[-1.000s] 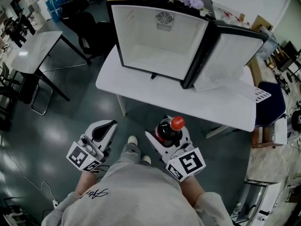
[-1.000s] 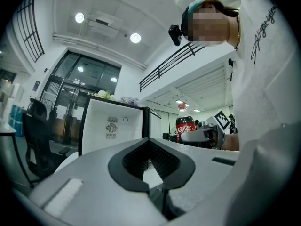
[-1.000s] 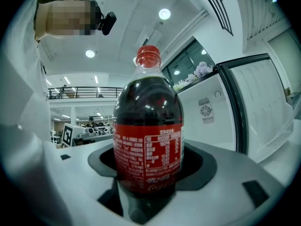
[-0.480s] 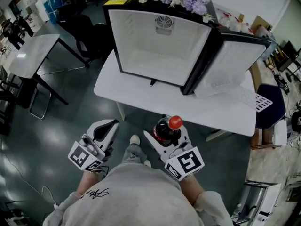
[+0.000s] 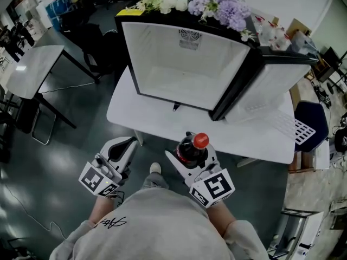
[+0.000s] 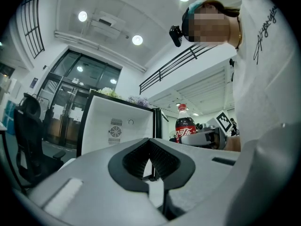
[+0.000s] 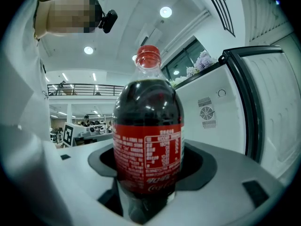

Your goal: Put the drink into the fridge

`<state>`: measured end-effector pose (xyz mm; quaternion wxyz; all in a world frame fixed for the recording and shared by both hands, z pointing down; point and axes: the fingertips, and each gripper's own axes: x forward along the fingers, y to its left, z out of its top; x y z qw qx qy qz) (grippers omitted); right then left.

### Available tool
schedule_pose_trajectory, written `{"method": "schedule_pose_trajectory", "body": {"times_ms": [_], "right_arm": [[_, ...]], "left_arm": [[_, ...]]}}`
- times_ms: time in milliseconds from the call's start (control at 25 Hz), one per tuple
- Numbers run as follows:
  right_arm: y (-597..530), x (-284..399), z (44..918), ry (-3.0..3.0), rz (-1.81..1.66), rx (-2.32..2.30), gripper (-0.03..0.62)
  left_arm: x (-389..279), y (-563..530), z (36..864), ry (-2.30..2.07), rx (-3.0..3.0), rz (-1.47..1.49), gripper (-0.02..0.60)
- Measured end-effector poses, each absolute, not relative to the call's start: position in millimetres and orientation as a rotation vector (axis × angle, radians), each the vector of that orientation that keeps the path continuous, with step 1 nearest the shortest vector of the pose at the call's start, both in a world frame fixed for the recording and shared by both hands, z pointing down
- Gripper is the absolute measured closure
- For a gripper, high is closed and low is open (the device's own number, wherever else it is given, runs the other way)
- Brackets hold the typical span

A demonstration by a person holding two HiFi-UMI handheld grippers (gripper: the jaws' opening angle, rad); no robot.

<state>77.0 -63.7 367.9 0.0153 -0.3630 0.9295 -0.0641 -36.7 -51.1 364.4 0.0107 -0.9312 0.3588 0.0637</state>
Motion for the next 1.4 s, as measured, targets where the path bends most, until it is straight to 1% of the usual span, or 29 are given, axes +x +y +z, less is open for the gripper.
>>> {"method": "schedule_pose_trajectory", "body": {"times_ms": [800,1400], "right_arm": [[-152.3,44.8,364.2,2.847,-0.203,-1.232,0.275],[-201.1,31.3,372.9,2.782,-0.200,-1.352,0.275]], "left_arm": [[-60.6,-148.0,362.1,0.975,-2.969,0.192,0.578],[-74.9,-198.7,373.5,0.861,-3.024,0.154,0.578]]}}
